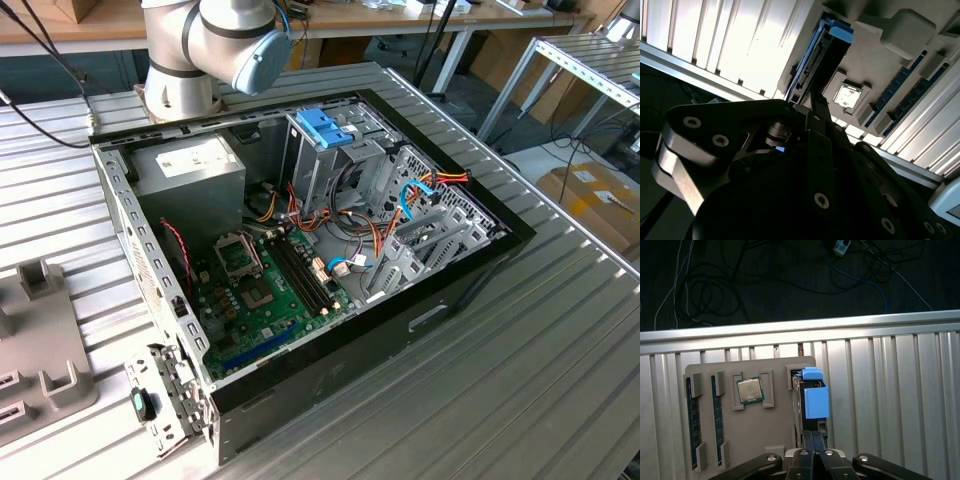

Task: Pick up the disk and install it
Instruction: 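Pick up the disk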

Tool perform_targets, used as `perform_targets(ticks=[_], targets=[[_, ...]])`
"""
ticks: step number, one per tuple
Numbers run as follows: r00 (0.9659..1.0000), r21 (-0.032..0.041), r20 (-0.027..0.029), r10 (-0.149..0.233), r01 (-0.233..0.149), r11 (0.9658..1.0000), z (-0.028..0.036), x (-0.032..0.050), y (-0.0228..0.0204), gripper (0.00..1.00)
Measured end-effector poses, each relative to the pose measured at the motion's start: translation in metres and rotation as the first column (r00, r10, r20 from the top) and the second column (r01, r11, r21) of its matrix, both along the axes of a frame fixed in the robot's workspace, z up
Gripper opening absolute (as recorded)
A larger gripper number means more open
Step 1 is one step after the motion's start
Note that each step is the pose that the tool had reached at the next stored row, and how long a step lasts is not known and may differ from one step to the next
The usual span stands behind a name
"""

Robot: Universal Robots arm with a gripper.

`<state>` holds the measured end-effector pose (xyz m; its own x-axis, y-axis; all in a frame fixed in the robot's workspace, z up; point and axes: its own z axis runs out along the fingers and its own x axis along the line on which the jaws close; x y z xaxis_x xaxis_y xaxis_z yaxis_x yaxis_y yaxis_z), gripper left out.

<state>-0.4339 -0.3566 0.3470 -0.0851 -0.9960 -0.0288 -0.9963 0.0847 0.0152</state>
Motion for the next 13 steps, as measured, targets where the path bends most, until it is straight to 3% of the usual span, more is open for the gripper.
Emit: perform_targets(ticks=[1, 4, 5, 7, 13], targets=[[1.0000, 0.0001, 0.0000, 0.000, 0.000, 1.0000, 0.0000, 0.0000, 0.0000, 0.17], [1.0000, 0.0000, 0.0000, 0.000, 0.000, 1.0000, -0.0001, 0.0000, 0.0000, 0.36], [1.0000, 0.0000, 0.0000, 0.000, 0.000, 1.0000, 0.0000, 0.0000, 0.0000, 0.36], [1.0000, 0.0000, 0.0000, 0.000, 0.000, 1.0000, -0.0001, 0.0000, 0.0000, 0.48], [1.0000, 0.0001, 0.0002, 0.000, 0.000, 1.0000, -0.0030, 0.0000, 0.0000, 0.48]])
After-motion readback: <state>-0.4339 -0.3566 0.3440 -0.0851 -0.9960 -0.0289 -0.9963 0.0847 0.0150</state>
